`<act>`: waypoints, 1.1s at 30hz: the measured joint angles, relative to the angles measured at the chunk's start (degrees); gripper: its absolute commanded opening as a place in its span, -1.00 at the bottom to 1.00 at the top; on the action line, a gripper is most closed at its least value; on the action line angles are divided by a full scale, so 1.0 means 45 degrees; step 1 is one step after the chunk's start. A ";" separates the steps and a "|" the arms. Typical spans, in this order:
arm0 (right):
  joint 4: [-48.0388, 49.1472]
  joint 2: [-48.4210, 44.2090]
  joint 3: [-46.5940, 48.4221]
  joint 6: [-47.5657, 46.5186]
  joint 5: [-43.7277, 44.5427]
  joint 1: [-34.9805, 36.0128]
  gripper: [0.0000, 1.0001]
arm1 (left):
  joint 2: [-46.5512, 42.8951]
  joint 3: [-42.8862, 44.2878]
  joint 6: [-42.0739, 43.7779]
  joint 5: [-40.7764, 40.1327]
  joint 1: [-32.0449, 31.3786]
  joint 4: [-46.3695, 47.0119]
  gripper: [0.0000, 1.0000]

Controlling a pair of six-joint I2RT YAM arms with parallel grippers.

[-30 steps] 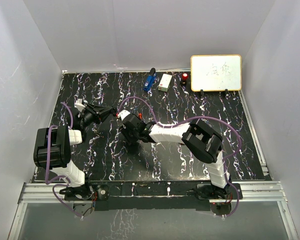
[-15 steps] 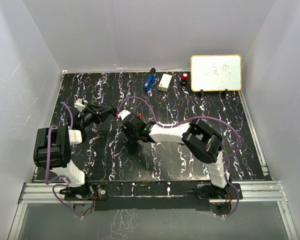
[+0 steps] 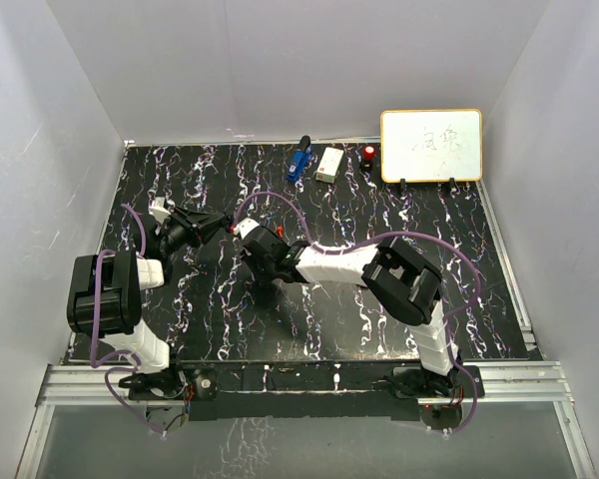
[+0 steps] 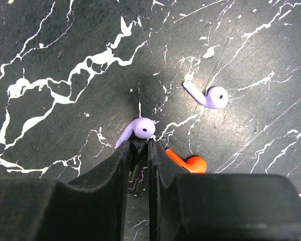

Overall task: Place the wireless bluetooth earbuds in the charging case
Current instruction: Pick up the earbud from the center of the board, then place the earbud in the charging case.

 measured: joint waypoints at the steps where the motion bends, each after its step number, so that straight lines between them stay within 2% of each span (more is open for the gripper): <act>1: 0.0083 0.0000 -0.0034 0.0000 0.0005 0.0000 -0.81 | 0.0000 0.0005 0.0005 0.0034 0.0005 0.0000 -1.00; 6: 0.1049 -0.0714 -0.1229 -0.0073 -0.0010 -0.0015 -0.87 | 0.0010 0.0053 0.0092 0.0214 0.0005 -0.0112 -1.00; 11: 0.2662 -0.2331 -0.2798 -0.0287 -0.0306 -0.0282 -0.89 | 0.0010 0.0423 0.0427 0.0622 0.0005 -0.0602 -1.00; 14: 0.4299 -0.3599 -0.3784 -0.0359 -0.0612 -0.0772 -0.88 | 0.0010 0.0680 0.0622 0.0850 -0.0078 -0.0928 -1.00; 19: 0.8019 -0.5571 -0.5707 -0.0223 -0.1948 -0.2477 -1.00 | 0.0024 0.1093 0.0539 0.1137 -0.0665 -0.1049 -1.00; 25: 1.0938 -0.5785 -0.6742 -0.0219 -0.3735 -0.4333 -1.00 | 0.0529 0.1763 -0.0257 0.1627 -0.1909 -0.0301 -1.00; 29: 1.2371 -0.5785 -0.7125 -0.0811 -0.4439 -0.4459 -1.00 | 0.0996 0.2166 -0.0816 0.1919 -0.2535 0.0248 -1.00; 33: 1.5183 -0.5731 -0.8344 -0.1428 -0.5110 -0.4469 -1.00 | 0.1379 0.2438 -0.1384 0.2103 -0.2948 0.0743 -1.00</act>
